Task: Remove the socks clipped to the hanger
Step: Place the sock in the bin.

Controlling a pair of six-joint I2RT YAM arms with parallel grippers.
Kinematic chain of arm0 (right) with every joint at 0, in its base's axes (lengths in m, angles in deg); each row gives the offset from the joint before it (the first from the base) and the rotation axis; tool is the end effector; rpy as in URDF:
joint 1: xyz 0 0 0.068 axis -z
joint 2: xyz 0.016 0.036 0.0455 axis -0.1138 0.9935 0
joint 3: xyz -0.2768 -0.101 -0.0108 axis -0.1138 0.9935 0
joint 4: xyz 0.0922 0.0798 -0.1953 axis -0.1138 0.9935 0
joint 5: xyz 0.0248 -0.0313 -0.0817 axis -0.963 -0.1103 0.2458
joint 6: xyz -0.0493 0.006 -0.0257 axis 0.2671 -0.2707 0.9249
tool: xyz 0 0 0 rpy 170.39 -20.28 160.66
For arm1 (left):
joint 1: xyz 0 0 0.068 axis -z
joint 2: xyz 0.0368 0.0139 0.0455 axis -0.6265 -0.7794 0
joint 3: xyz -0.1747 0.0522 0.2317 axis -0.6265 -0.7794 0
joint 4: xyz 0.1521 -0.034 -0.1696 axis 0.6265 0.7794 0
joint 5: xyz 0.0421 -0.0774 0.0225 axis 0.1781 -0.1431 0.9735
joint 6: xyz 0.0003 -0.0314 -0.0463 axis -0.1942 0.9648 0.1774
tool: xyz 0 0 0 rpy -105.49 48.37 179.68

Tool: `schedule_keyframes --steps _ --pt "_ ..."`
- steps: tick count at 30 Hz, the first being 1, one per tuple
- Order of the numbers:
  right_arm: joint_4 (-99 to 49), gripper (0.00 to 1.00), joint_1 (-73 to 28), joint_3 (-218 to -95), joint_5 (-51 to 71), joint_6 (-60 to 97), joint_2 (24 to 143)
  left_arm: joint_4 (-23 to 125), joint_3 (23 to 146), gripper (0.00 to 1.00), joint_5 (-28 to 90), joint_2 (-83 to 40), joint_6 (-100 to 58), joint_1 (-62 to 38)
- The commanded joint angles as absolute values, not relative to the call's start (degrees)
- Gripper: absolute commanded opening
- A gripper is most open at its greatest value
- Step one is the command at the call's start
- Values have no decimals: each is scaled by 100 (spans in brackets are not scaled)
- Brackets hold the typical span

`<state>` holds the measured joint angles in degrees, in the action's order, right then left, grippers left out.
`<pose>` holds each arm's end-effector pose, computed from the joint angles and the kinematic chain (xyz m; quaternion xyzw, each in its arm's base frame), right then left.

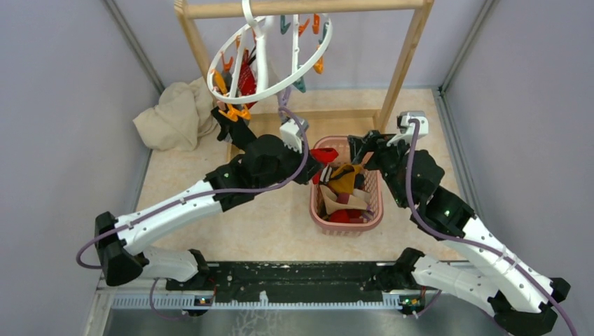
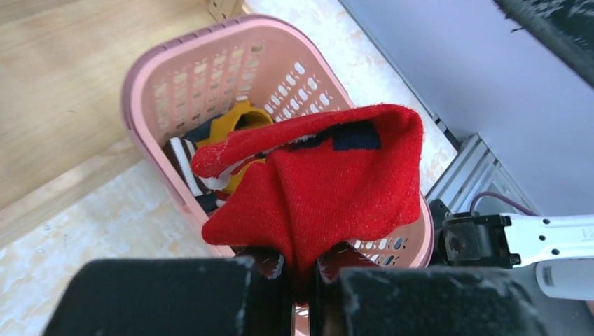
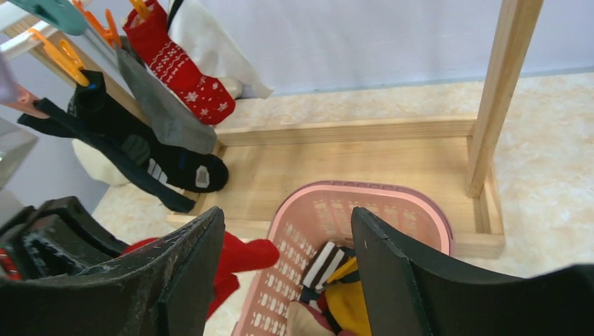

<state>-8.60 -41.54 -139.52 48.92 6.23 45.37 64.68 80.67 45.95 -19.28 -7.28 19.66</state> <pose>0.0854 0.0650 0.4216 0.0115 0.7148 0.2101 0.6669 0.1403 -0.2197 0.3976 0.1966 0.7761 -0.3612 0.4781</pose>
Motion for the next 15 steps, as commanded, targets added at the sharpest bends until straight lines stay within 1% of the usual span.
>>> schedule_keyframes --steps 1,5,9,15 --pt "-771 68 -4119 -13918 5123 598 4449 5992 8191 8 4111 -2255 -590 1970" --pt "-760 69 -4110 -13882 5134 605 4435 6043 8178 9 3941 -2574 -450 1993" --pt "-800 69 -4102 -13792 5087 560 4443 6246 8274 13 3655 -2863 -387 2016" --pt "-804 69 -4093 -13722 5022 462 4461 6737 8518 37 3439 -3279 -404 2079"
